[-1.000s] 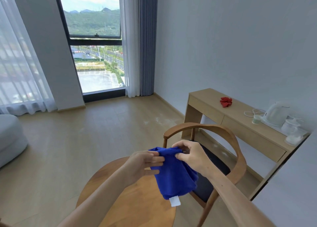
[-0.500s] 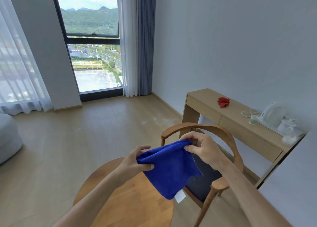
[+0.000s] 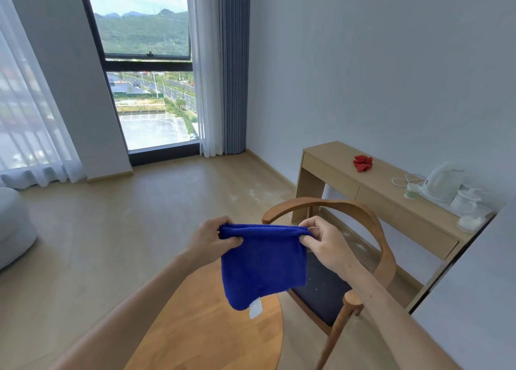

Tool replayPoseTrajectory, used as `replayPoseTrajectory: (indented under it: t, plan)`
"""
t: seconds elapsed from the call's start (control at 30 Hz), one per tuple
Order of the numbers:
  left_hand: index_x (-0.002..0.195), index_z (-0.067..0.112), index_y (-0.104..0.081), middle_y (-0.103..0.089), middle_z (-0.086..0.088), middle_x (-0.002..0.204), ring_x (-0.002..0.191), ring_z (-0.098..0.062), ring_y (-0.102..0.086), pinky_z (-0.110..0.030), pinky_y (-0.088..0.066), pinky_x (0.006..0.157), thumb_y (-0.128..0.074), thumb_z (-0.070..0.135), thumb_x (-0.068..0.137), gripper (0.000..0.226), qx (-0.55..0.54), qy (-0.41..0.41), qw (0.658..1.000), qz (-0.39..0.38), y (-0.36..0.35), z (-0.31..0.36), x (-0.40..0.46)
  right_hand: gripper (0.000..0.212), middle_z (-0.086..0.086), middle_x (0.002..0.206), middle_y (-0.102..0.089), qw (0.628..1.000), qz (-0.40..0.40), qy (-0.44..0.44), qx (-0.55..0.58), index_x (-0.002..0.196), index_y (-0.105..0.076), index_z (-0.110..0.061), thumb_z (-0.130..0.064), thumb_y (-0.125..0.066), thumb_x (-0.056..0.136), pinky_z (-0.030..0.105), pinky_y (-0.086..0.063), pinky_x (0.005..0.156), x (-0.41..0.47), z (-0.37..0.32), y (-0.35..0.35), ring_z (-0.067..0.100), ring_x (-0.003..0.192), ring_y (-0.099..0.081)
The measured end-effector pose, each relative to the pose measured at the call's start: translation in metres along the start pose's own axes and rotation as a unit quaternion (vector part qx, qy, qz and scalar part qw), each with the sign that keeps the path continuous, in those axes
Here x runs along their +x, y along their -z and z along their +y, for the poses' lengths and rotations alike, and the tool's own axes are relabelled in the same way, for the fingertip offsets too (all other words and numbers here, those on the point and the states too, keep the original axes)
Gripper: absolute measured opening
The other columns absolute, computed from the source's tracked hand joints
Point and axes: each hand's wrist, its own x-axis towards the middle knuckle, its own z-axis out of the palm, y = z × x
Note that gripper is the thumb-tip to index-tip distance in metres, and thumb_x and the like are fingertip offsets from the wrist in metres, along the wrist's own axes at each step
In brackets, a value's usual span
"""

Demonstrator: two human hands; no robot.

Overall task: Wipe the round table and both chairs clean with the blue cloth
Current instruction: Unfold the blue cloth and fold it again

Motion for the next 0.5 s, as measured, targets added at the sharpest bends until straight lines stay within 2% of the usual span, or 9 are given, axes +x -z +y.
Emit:
replayPoseTrajectory:
  t: [0.17, 0.27, 0.33, 0.4, 0.47, 0.5]
  plan:
    - [0.080, 0.015, -0.061, -0.063, -0.001, 0.074, 0.067, -0.012, -0.056, -0.024, -0.042, 0.056, -0.063, 0.018, 0.081, 0.004, 0.021, 0.084, 0.995, 0.044, -0.016, 0.000, 0.000, 0.017, -0.006, 0.081, -0.068, 0.998, 0.051, -0.017, -0.018, 0.090, -0.055, -0.027, -0.012, -0.063, 0.090, 0.022, -0.058, 0.065, -0.003, -0.005, -0.020, 0.009, 0.076, -0.067]
    - [0.084, 0.013, -0.058, -0.065, -0.005, 0.080, 0.071, -0.018, -0.062, -0.028, -0.050, 0.056, -0.063, 0.025, 0.083, 0.012, -0.014, 0.138, 0.989, 0.047, -0.030, 0.009, -0.003, 0.015, -0.007, 0.082, -0.067, 0.998, 0.057, -0.016, -0.001, 0.092, -0.054, -0.028, -0.015, -0.063, 0.090, 0.023, -0.059, 0.066, -0.005, -0.011, -0.039, 0.008, 0.076, -0.067]
    - [0.089, 0.014, -0.058, -0.067, -0.008, 0.085, 0.073, -0.021, -0.067, -0.029, -0.056, 0.054, -0.063, 0.035, 0.087, 0.021, -0.114, 0.174, 0.978, 0.017, -0.040, 0.021, -0.007, 0.014, -0.009, 0.085, -0.067, 0.999, 0.038, -0.004, 0.011, 0.096, -0.055, -0.028, -0.019, -0.064, 0.090, 0.025, -0.059, 0.071, -0.007, -0.015, -0.050, 0.006, 0.080, -0.067]
    - [0.094, 0.012, -0.063, -0.069, -0.010, 0.088, 0.078, -0.024, -0.070, -0.033, -0.059, 0.059, -0.054, 0.038, 0.093, 0.028, -0.258, 0.213, 0.942, -0.014, -0.046, 0.034, -0.009, 0.020, -0.010, 0.091, -0.069, 0.999, 0.007, 0.001, 0.036, 0.105, -0.058, -0.027, -0.027, -0.067, 0.087, 0.025, -0.058, 0.078, -0.007, -0.019, -0.054, 0.004, 0.086, -0.067]
    - [0.086, 0.008, -0.068, -0.071, -0.010, 0.080, 0.077, -0.026, -0.070, -0.036, -0.060, 0.063, -0.049, 0.025, 0.094, 0.027, -0.354, 0.227, 0.907, -0.024, -0.043, 0.040, -0.010, 0.043, -0.009, 0.099, -0.070, 0.998, -0.031, -0.008, 0.062, 0.116, -0.056, -0.025, -0.038, -0.074, 0.078, 0.024, -0.056, 0.082, -0.007, -0.020, -0.050, 0.004, 0.092, -0.066]
    - [0.084, 0.005, -0.069, -0.072, -0.011, 0.078, 0.077, -0.027, -0.071, -0.038, -0.061, 0.067, -0.049, 0.016, 0.092, 0.024, -0.373, 0.225, 0.900, -0.034, -0.041, 0.039, -0.010, 0.052, -0.009, 0.103, -0.069, 0.997, -0.041, -0.012, 0.056, 0.119, -0.055, -0.025, -0.040, -0.078, 0.074, 0.023, -0.054, 0.084, -0.007, -0.020, -0.047, 0.005, 0.095, -0.066]
